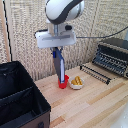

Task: Please shift your gripper toward the book. Carefully hold the book with your gripper. Gently transport the book using your gripper to the caddy's front section. Safely let the book go into the caddy's front area.

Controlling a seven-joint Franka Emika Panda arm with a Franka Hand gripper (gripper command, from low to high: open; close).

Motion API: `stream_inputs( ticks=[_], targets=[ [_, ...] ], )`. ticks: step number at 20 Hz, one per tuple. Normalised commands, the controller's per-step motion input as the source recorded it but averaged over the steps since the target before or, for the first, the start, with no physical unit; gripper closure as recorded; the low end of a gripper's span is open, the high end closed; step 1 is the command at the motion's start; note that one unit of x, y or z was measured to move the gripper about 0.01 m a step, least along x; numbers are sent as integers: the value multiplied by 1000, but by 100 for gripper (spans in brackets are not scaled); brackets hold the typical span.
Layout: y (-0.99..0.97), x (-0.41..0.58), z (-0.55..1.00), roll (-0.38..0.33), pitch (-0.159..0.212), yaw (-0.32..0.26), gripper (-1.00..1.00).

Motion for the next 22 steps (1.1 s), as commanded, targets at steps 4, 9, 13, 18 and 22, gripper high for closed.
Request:
stream_inputs(
  ticks=[4,9,13,18,22],
  targets=[
    [143,-51,642,8,-40,-296,100],
    [164,-46,582,23,-37,-293,100],
    [216,-51,515,28,-26,-278,100],
    [283,-58,421,19,-13,-261,100],
    [461,-73,167,0,0,-218,100]
  ],
)
